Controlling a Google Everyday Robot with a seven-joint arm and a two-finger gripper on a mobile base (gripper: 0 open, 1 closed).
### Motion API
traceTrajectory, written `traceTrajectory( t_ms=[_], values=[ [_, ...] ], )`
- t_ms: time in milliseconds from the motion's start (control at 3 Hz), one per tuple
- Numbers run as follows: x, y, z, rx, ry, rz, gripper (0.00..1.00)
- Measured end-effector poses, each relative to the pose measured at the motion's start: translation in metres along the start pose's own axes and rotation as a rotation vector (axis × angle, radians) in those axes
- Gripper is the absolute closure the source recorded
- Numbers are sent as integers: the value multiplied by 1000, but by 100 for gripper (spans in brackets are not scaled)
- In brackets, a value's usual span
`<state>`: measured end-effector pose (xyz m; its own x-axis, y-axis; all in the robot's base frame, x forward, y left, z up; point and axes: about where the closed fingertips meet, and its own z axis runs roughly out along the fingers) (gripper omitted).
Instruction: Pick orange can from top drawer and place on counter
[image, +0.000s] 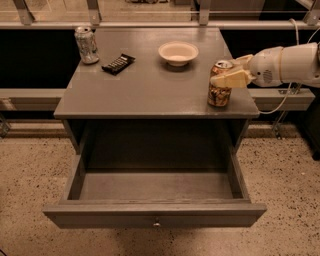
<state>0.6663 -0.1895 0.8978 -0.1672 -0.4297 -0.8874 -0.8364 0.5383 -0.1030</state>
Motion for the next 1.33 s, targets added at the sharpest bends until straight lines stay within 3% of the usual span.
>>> traceTrajectory(
  t_ms=[1000,1333],
  values=[
    [1,3,10,-15,-4,6,12],
    [0,4,12,-19,-4,5,0]
  ],
)
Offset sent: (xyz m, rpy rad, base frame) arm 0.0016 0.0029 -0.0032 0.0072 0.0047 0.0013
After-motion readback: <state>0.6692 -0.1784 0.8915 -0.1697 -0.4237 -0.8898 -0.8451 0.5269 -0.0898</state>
